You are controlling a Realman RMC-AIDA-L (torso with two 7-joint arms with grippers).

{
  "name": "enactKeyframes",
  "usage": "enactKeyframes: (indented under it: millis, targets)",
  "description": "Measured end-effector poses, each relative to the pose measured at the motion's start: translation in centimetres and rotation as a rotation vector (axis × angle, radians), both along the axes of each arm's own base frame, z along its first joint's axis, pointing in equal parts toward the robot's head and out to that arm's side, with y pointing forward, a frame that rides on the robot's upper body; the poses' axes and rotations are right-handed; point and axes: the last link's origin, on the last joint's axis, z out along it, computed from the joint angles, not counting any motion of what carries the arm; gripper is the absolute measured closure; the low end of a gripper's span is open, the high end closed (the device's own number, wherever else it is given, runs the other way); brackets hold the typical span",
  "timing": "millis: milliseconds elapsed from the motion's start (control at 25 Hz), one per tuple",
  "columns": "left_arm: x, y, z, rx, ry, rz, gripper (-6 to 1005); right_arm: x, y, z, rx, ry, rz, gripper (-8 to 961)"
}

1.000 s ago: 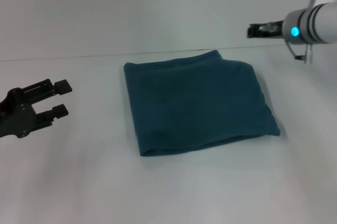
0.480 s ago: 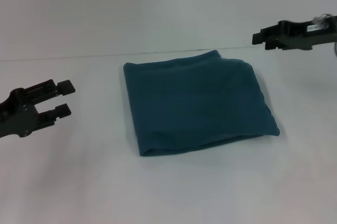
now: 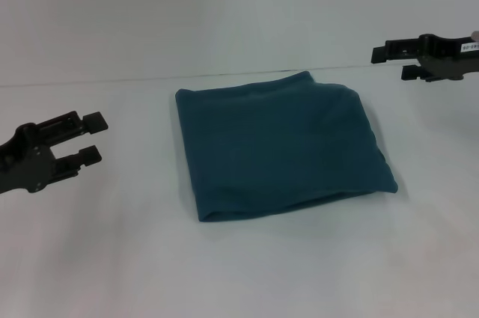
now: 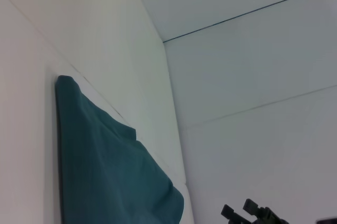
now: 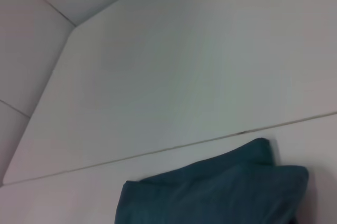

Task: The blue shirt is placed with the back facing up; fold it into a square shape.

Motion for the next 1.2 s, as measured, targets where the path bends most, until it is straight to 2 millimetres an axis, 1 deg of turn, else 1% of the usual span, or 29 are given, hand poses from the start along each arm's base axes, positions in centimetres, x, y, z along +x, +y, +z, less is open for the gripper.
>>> enactKeyframes:
  millis: [160,320,400,560,640,760,960,1200]
  targets:
    - [0.1,-0.2,-0.4,-0.040,0.025,-0.012,213,-0.5,0.2,-0.2,-0.016,-0.005,0.007,38]
    - [0.1,-0.8,-1.7,-0.168,0.131,-0.044,213,-1.1,0.5,0.6,-0.049,-0.036,-0.019,37]
    - [0.3,-0.7,-2.5,-0.217,0.177,-0.040,213,-1.5,0.8,0.9,-0.081,-0.082,-0.038,36]
    - [1.7,0.5,-4.7,-0.239,0.217,-0.035,212,-2.6,1.5,1.1,-0.112,-0.139,-0.056,37]
    - [2.7,1.4,-6.0,-0.247,0.244,-0.035,212,-3.3,1.8,1.1,-0.120,-0.149,-0.049,37]
    - [3.5,2.8,-7.5,-0.249,0.324,0.000,212,-4.1,2.0,1.3,-0.130,-0.155,-0.040,38]
    - [4.2,4.9,-8.9,-0.210,0.403,0.021,211,-4.5,2.1,1.6,-0.128,-0.159,-0.036,39]
    - [5.0,6.2,-10.5,-0.195,0.451,0.012,211,-4.4,2.1,1.7,-0.126,-0.156,-0.039,41]
